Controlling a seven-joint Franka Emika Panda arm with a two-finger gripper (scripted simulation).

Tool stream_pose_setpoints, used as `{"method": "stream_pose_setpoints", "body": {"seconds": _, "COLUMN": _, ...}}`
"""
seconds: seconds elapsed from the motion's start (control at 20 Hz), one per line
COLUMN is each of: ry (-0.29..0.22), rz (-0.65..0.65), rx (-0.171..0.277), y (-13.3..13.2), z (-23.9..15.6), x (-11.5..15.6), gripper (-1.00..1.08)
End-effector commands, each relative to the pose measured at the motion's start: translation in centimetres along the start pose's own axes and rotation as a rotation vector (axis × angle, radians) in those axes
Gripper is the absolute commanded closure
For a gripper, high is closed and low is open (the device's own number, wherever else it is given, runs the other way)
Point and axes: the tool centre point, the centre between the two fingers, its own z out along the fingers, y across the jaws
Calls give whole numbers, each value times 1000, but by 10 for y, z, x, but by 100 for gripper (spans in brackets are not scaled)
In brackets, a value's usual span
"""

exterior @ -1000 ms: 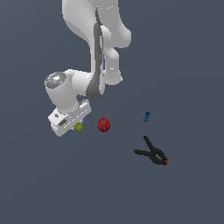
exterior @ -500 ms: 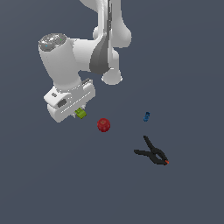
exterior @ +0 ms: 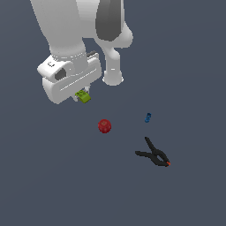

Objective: Pick up a designated object from a clutter of objects.

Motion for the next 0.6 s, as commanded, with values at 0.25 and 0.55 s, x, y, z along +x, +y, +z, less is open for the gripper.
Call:
{"method": "stream_pose_setpoints", "body": {"seconds": 0.25, "ry": 0, "rz": 1, "rx": 1, "y": -8, "z": -51, "x": 12, "gripper": 108}}
{"method": "stream_pose_setpoints", "body": {"seconds": 0.55, "ry": 0, "rz": 2, "rx": 1, "y": -10, "z": -69, "x": 16, "gripper": 108}}
